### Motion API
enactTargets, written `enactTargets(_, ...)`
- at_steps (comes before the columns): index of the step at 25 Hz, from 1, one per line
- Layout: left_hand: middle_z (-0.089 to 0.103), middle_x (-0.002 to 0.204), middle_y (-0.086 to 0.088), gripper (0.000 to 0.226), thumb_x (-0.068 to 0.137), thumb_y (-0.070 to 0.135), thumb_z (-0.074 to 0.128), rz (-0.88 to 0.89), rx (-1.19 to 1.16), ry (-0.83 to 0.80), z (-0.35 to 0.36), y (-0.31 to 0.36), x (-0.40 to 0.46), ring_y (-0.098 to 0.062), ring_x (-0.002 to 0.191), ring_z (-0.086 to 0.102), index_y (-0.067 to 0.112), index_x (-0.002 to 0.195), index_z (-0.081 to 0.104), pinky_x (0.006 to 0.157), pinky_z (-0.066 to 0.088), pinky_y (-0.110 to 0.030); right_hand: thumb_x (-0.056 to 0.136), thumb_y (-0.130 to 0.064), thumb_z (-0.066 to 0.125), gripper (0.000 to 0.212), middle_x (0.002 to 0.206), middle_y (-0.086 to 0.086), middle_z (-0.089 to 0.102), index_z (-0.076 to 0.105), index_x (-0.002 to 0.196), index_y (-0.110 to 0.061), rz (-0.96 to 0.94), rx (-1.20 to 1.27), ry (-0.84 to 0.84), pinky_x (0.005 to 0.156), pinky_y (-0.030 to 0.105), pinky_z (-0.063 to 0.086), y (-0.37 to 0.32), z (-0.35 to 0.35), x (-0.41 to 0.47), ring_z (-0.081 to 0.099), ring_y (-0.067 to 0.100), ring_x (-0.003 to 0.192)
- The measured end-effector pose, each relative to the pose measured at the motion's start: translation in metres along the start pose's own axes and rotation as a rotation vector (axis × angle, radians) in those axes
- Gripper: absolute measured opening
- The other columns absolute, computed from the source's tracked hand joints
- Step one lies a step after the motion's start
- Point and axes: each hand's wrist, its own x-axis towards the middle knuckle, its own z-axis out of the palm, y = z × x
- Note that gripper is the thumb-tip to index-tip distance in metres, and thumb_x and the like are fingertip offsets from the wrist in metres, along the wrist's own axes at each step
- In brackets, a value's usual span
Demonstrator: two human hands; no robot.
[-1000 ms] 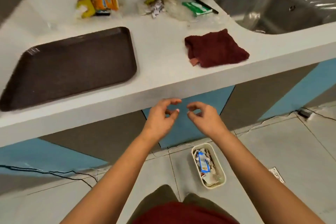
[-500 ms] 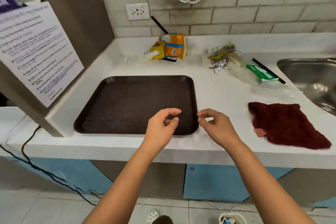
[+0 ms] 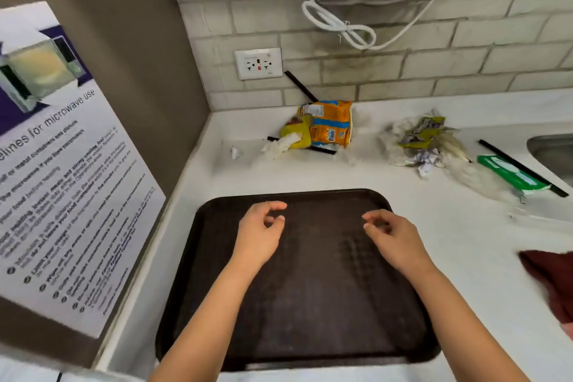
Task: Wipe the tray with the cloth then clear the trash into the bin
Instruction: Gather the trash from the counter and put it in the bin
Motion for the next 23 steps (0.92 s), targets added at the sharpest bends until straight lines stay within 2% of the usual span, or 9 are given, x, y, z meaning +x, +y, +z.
enactTargets(4,0.054,0.118,0.001,0.023,0.089,0.012,0.056,-0.052,0.046,0.033,-0.007,-0.018,0.056,-0.01,0.093,0.054,0.021,0.109,0.064,0.081,0.038,-0.015,0.085,-0.012,0.061,0.014,0.097,-0.003,0.063,0.065,0.095,-0.021,0.018,-0.058,0.019,0.081,0.018,0.035,-0.001,0.007,0.036,0.05,-0.004,0.075)
enactTargets(9,0.05,0.129,-0.005,0.03,0.088,0.008,0.055,-0.039,0.129,0.102,-0.003,-0.032,0.132,-0.021,0.114,0.053,0.015,0.116,0.061,0.093,0.035,-0.018,0.085,-0.009,0.059,0.016,0.101,0.0,0.062,0.064,0.092,-0.022,-0.052,-0.124,-0.026,0.075,0.018,0.038,-0.002,0.014,0.107,0.054,0.007,0.077)
enactTargets(11,0.044,0.138,-0.008,0.039,0.088,0.008,0.054,0.029,0.233,0.098,0.006,-0.039,0.168,-0.024,0.127,0.044,0.014,0.126,0.055,0.102,0.032,-0.023,0.085,-0.006,0.056,0.019,0.108,0.001,0.059,0.064,0.094,-0.022,-0.093,-0.173,-0.035,0.075,0.017,0.036,-0.001,0.019,0.14,0.054,0.013,0.086)
enactTargets(14,0.018,0.155,-0.002,0.06,0.09,0.014,0.049,0.111,0.538,-0.033,0.02,-0.046,0.208,-0.028,0.138,0.026,0.026,0.145,0.03,0.108,0.033,-0.036,0.085,0.0,0.05,0.035,0.129,0.007,0.053,0.062,0.115,-0.013,-0.194,-0.404,-0.033,0.086,0.021,0.039,0.004,0.031,0.188,0.054,0.027,0.11)
enactTargets(16,0.002,0.158,0.003,0.069,0.091,0.014,0.045,0.14,0.731,-0.159,0.029,-0.046,0.226,-0.03,0.137,0.023,0.035,0.148,0.013,0.103,0.039,-0.041,0.086,0.0,0.043,0.053,0.149,0.006,0.034,0.047,0.134,-0.02,-0.226,-0.59,-0.1,0.1,0.034,0.039,0.006,0.038,0.215,0.037,0.031,0.129)
enactTargets(17,-0.002,0.158,0.004,0.072,0.091,0.011,0.043,0.139,0.783,-0.215,0.033,-0.044,0.234,-0.03,0.134,0.028,0.038,0.148,0.008,0.1,0.041,-0.041,0.087,-0.001,0.041,0.06,0.154,0.002,0.023,0.036,0.141,-0.027,-0.238,-0.675,-0.141,0.1,0.039,0.039,0.006,0.042,0.225,0.03,0.03,0.134)
enactTargets(18,-0.003,0.158,0.005,0.073,0.091,0.009,0.042,0.125,0.811,-0.262,0.035,-0.043,0.24,-0.03,0.13,0.034,0.04,0.147,0.006,0.097,0.043,-0.04,0.088,-0.004,0.039,0.065,0.156,-0.003,0.016,0.025,0.145,-0.032,-0.242,-0.748,-0.175,0.098,0.041,0.04,0.006,0.044,0.233,0.027,0.028,0.135)
enactTargets(20,0.008,0.157,0.003,0.071,0.092,0.008,0.04,0.097,0.826,-0.306,0.039,-0.043,0.251,-0.029,0.124,0.041,0.038,0.148,0.009,0.098,0.041,-0.039,0.091,-0.009,0.037,0.068,0.155,-0.007,0.018,0.011,0.147,-0.036,-0.235,-0.839,-0.205,0.091,0.041,0.039,0.004,0.048,0.244,0.033,0.027,0.128)
enactTargets(23,0.033,0.144,-0.005,0.059,0.093,0.011,0.043,0.062,0.748,-0.274,0.039,-0.05,0.255,-0.027,0.123,0.042,0.031,0.146,0.026,0.101,0.039,-0.036,0.094,-0.017,0.036,0.059,0.142,0.002,0.039,0.015,0.147,-0.031,-0.214,-0.888,-0.177,0.088,0.039,0.039,0.002,0.052,0.252,0.041,0.032,0.114)
